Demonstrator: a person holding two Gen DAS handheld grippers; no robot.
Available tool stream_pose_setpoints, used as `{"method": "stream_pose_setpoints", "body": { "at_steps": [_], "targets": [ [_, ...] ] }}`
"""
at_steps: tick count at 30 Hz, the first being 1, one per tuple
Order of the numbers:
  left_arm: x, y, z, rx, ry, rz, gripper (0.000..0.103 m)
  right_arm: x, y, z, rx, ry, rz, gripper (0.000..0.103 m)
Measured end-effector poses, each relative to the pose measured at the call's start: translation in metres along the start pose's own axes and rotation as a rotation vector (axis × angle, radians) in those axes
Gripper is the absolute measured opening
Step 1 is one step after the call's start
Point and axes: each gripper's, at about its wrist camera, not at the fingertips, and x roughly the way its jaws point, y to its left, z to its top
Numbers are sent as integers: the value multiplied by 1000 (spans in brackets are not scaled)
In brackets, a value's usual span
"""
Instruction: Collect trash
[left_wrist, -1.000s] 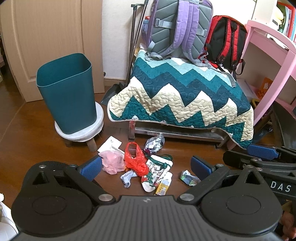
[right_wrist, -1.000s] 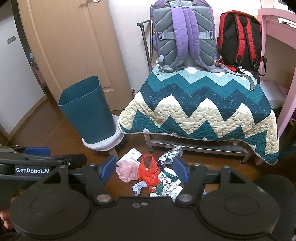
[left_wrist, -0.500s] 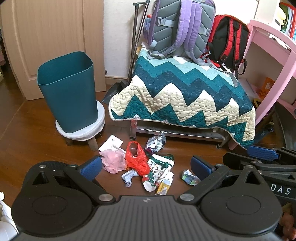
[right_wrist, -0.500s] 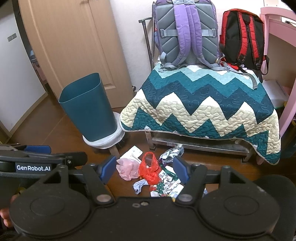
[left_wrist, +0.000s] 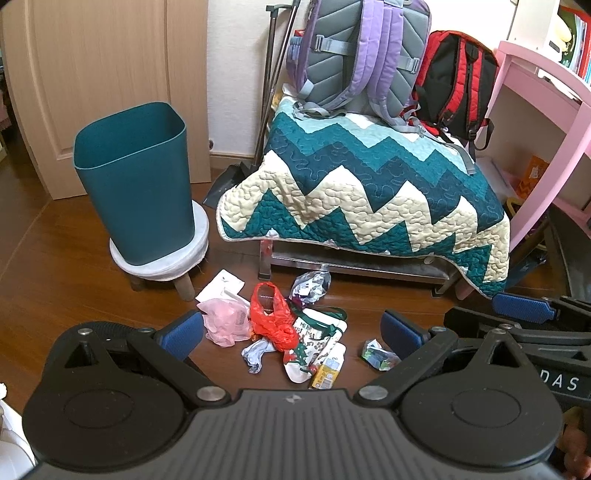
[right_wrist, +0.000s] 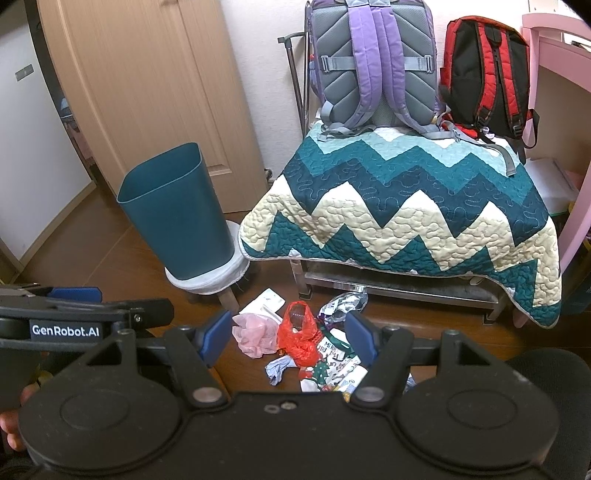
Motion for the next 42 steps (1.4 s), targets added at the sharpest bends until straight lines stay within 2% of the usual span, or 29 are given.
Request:
{"method": "stream_pose_setpoints", "body": {
  "at_steps": [10, 13, 16, 20, 26, 34, 38, 42],
  "targets": [
    [12, -1, 4, 8, 10, -13, 103, 15, -8, -1, -6, 17, 24, 67],
    [23, 0, 8, 15, 2, -21, 103, 29, -15, 2, -14, 11, 36, 67],
    [41, 1, 16, 31, 7, 9, 103, 51, -29, 8, 2, 29, 36, 67],
    [79, 15, 30, 2, 46, 29, 103, 87, -59, 18, 19, 47, -4, 67],
    [146, 43, 48, -44, 103, 72, 103, 144, -113, 27, 132, 132, -62, 67],
    [249, 49, 56, -71, 259, 75, 103, 233, -147, 28, 201, 261, -83, 67],
    [305, 33, 47, -19, 350, 65, 103, 283, -169, 16, 239, 352, -119, 67],
    [358, 23, 32, 3, 454, 35, 102, 330, -191, -17, 241, 490, -198, 67]
  ]
}}
